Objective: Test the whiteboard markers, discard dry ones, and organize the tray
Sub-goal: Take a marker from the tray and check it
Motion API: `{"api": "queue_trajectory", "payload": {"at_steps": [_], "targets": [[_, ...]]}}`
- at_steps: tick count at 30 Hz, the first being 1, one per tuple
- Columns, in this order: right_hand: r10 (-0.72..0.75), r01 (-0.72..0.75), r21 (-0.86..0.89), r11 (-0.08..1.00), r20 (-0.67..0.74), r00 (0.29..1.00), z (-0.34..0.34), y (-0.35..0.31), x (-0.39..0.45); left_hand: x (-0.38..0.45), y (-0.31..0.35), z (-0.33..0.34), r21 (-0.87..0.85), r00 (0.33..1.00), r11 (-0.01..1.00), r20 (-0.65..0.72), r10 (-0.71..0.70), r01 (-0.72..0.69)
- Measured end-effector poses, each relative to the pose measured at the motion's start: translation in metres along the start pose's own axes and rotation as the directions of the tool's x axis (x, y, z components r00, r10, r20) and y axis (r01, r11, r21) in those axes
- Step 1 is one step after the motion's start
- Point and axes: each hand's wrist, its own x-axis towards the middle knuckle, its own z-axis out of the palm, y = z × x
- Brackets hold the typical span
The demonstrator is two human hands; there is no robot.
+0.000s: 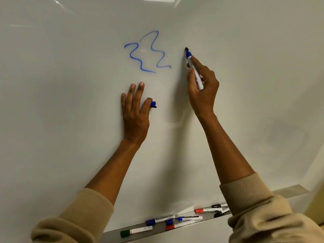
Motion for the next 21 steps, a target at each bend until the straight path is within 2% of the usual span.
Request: {"api": "queue_trajectory", "payload": {"at_steps": [2,6,8,11,14,18,21], "targets": [[0.056,-0.056,0.009,0.998,-0.005,0.998,-0.006,0.001,-0.006,0.000,0.001,-0.001,-0.013,1.000,1.000,0.019,-0.012,0.013],[0.075,-0.071,-0.042,0.997,0.103,0.992,-0.022,0.004,-0.021,0.000,0.007,-0.008,-0.037,0.996,0.998,0.078,-0.048,0.051],[0.190,-0.190,0.001,0.982,0.092,0.978,-0.035,0.003,-0.026,0.001,0.013,-0.013,-0.065,0.991,0.994,0.104,-0.084,0.091],[0.401,-0.412,0.104,0.905,0.113,0.909,-0.053,-0.004,-0.030,0.002,0.027,-0.021,-0.168,0.978,0.968,0.129,-0.165,0.185],[0.552,-0.591,0.196,0.783,0.220,0.804,-0.072,-0.012,-0.038,-0.001,0.040,-0.027,-0.290,0.966,0.925,0.146,-0.212,0.246],[0.529,-0.668,0.328,0.669,0.421,0.737,-0.088,-0.019,-0.064,-0.013,0.057,-0.031,-0.383,0.955,0.879,0.187,-0.229,0.285],[0.542,-0.699,0.353,0.622,0.449,0.710,-0.092,-0.020,-0.089,-0.025,0.068,-0.035,-0.465,0.931,0.812,0.258,-0.259,0.354]]}}
